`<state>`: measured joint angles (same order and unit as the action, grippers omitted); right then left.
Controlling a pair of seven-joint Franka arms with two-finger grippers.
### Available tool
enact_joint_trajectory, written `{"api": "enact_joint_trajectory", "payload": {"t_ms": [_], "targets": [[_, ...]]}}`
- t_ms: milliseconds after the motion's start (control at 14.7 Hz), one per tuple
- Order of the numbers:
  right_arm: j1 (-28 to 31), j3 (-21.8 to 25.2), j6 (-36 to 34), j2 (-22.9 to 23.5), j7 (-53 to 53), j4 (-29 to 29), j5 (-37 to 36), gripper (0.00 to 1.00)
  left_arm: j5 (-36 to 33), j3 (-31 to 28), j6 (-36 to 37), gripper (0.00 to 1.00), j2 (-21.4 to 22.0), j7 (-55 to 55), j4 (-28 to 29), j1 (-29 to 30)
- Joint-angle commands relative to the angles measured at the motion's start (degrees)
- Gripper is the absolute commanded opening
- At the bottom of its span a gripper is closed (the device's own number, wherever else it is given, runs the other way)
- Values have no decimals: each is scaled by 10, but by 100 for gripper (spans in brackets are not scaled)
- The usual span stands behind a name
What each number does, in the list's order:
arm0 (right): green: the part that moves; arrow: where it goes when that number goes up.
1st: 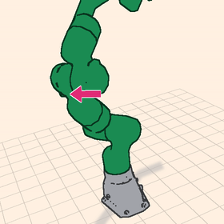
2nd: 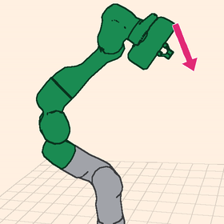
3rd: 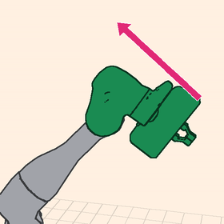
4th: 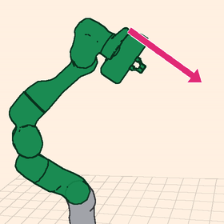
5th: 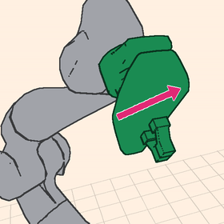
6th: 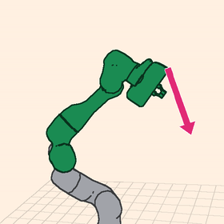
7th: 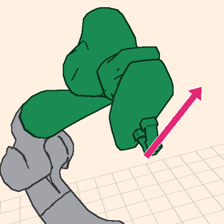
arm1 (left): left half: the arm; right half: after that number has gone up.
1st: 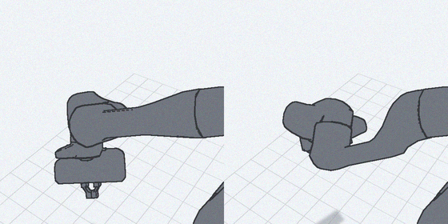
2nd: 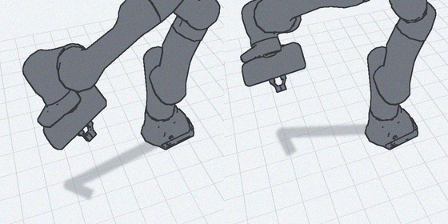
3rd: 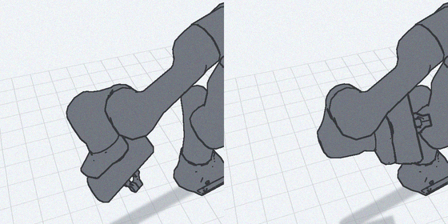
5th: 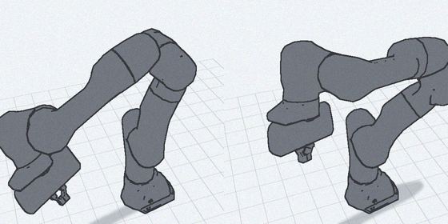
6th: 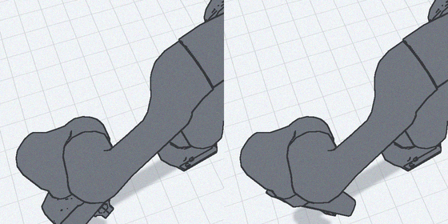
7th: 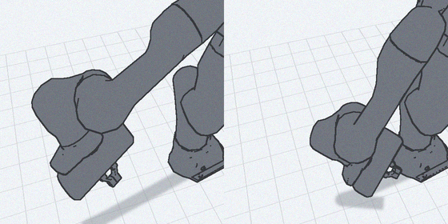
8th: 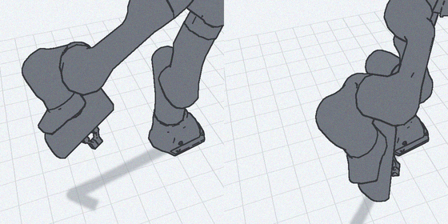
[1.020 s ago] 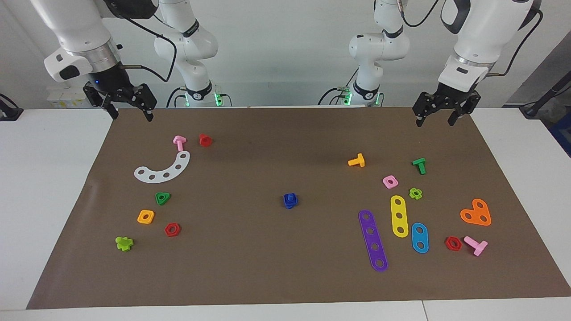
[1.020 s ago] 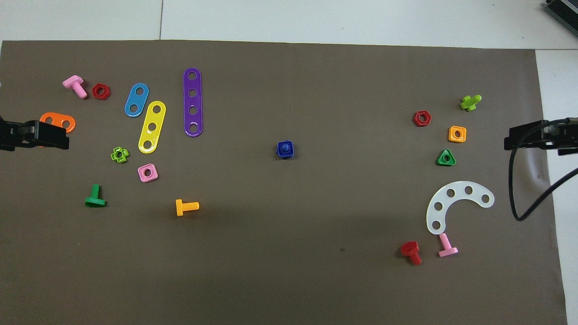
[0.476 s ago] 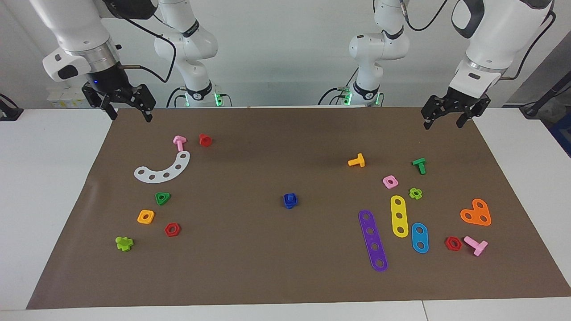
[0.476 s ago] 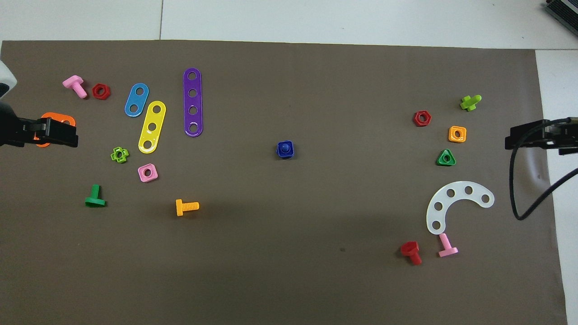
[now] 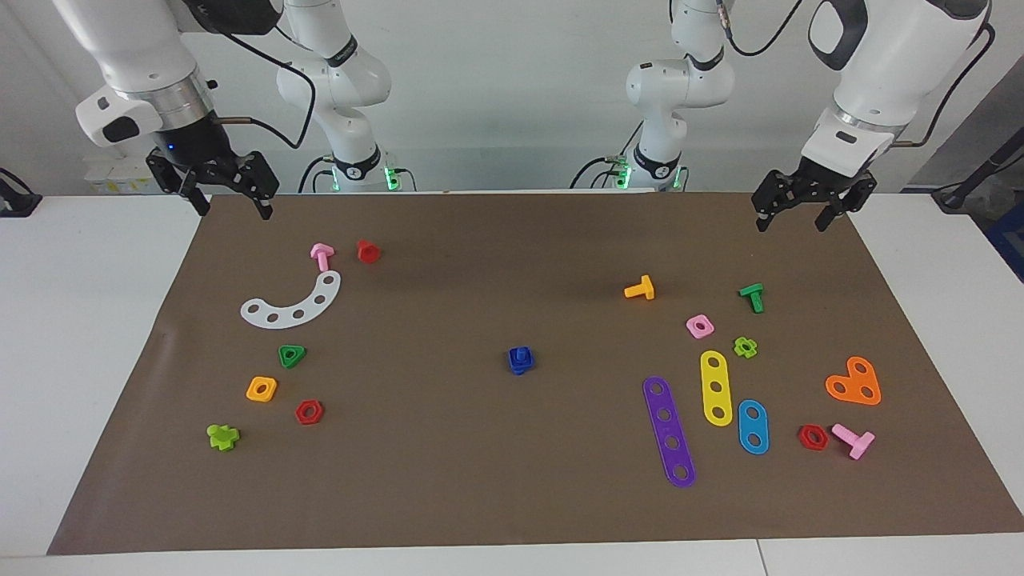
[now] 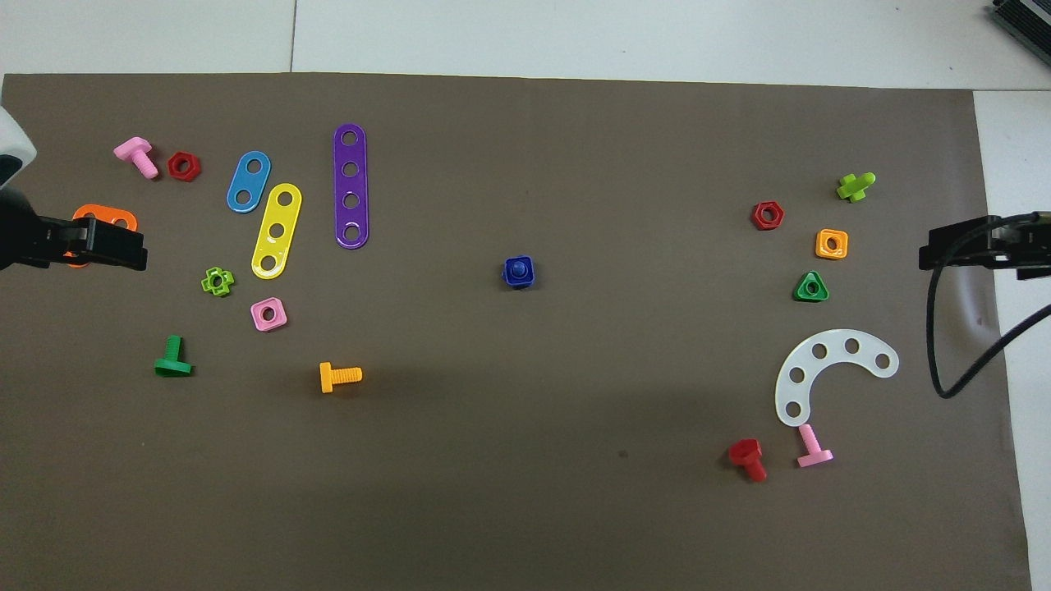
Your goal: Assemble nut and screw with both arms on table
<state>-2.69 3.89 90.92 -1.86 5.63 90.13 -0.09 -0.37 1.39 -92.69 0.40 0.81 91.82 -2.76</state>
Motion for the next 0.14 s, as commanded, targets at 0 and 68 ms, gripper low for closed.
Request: {"api": "enact_joint_trajectory", "payload": {"t_ms": [0, 68], "targets": [[6, -2, 15, -12, 0, 19, 11, 100, 9, -3, 0, 99, 3, 9, 4, -2], [7, -2, 15, -13, 0, 19, 11, 100, 9, -3, 0, 99, 3, 9, 4, -2]]}}
